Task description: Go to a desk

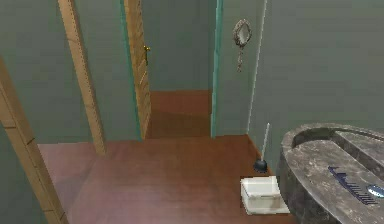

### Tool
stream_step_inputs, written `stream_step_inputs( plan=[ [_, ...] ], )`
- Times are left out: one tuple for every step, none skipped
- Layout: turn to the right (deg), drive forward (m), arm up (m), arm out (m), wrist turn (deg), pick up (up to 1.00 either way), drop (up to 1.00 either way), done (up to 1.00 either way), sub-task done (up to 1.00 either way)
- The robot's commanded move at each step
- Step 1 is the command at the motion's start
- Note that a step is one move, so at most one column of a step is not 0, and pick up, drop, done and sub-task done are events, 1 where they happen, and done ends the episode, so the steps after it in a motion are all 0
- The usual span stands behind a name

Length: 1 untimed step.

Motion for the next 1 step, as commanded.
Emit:
stream_step_inputs(
  plan=[
    [-3.0, 0.00, 0.00, 0.00, 0.0, 0.00, 0.00, 0.00, 0.00]
  ],
)
